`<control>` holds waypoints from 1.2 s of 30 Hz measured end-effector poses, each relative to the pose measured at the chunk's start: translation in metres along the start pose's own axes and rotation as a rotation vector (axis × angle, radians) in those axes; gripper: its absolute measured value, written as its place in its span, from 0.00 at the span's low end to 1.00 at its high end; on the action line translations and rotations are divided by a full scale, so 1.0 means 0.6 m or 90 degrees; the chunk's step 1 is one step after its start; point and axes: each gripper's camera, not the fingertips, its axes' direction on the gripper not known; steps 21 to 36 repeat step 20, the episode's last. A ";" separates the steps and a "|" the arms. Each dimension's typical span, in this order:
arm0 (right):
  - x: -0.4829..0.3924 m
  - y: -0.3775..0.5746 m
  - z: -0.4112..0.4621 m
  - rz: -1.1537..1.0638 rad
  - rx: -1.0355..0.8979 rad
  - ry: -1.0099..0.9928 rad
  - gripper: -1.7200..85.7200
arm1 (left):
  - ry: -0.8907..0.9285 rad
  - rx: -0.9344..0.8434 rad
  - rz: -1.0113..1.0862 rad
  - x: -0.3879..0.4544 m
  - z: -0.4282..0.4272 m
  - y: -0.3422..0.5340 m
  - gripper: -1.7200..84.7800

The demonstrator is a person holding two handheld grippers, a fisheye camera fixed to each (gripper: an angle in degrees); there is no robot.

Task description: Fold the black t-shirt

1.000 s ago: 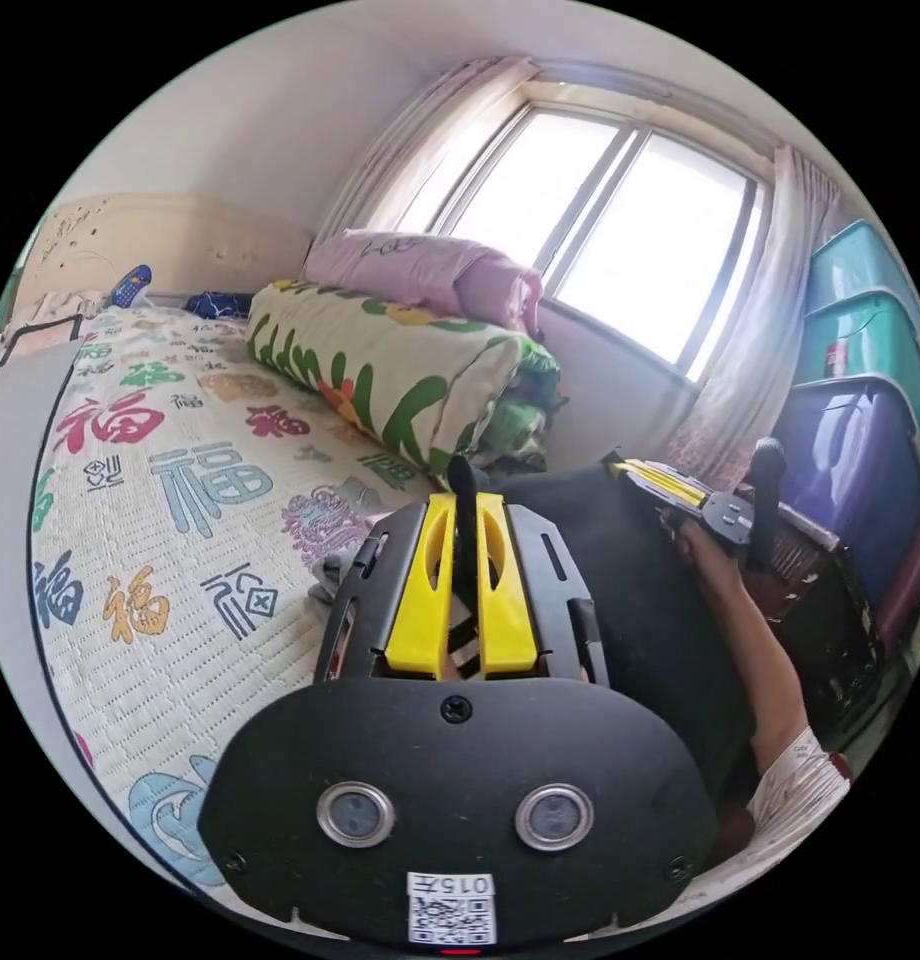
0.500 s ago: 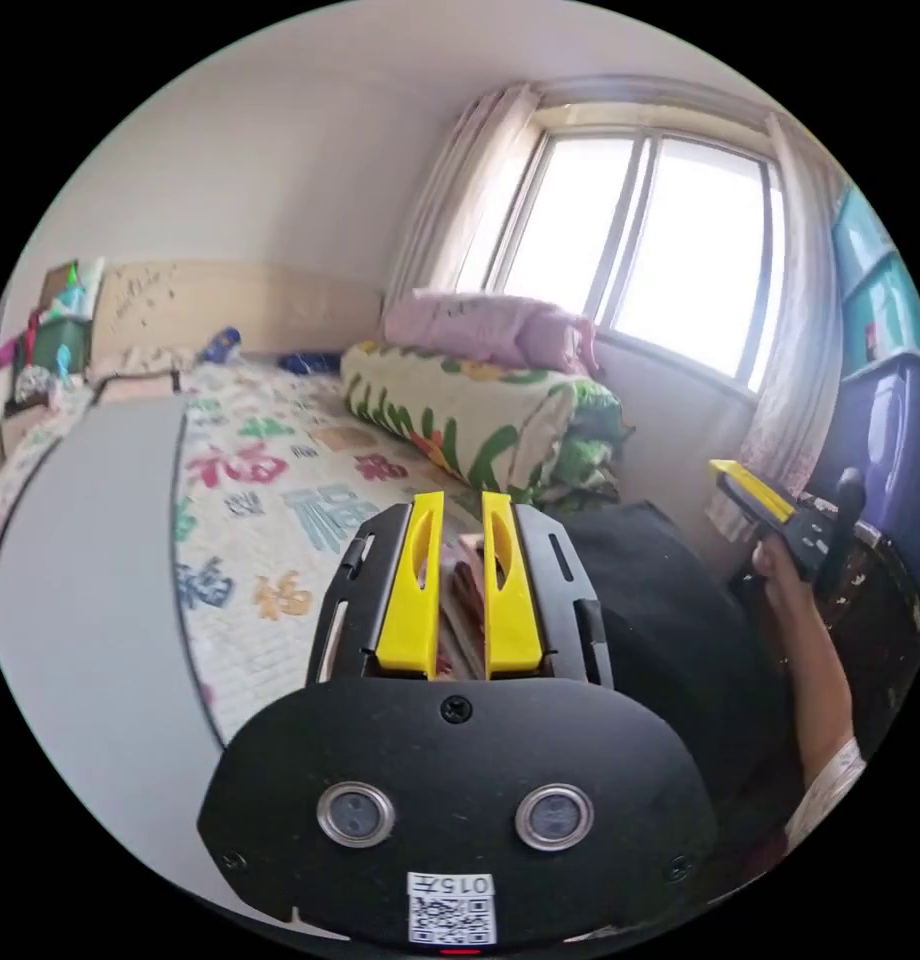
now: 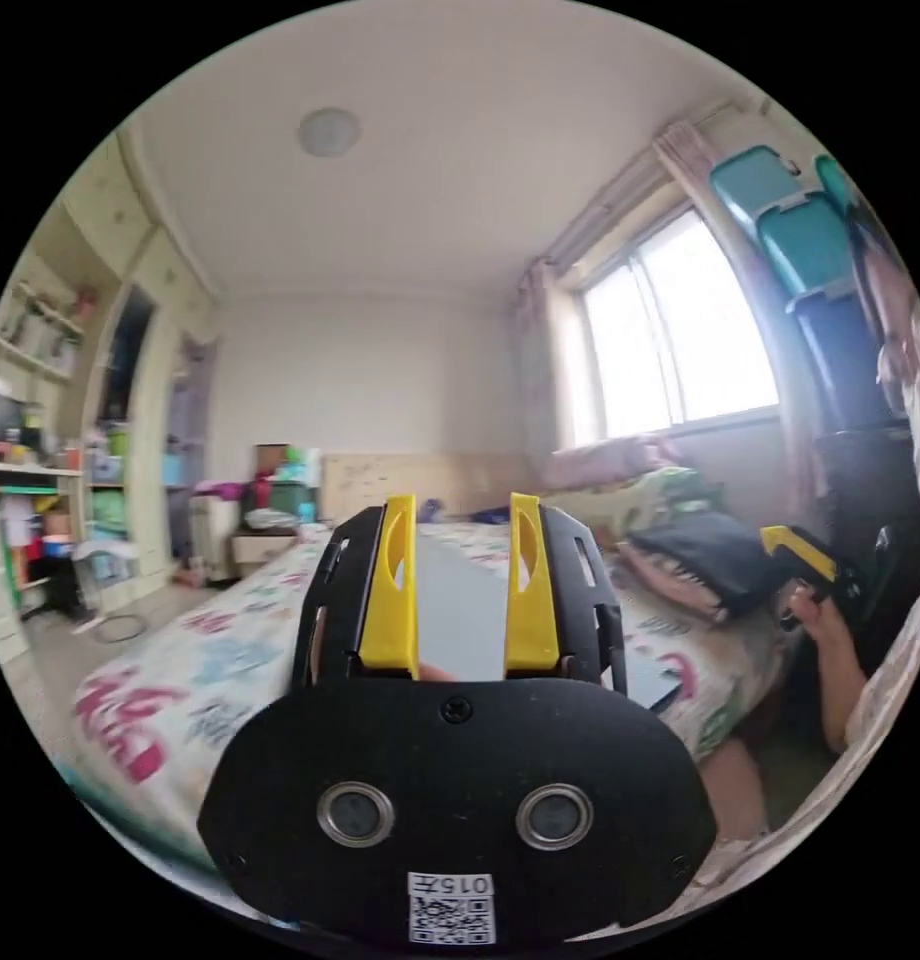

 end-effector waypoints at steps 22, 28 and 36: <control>-0.508 -0.133 -0.391 -0.012 -0.005 -0.608 0.01 | -0.527 -0.464 -0.490 -0.650 -0.237 0.185 0.16; -0.508 -0.133 -0.391 -0.012 -0.005 -0.608 0.01 | -0.527 -0.464 -0.490 -0.650 -0.237 0.185 0.16; -0.508 -0.133 -0.391 -0.012 -0.005 -0.608 0.01 | -0.527 -0.464 -0.490 -0.650 -0.237 0.185 0.16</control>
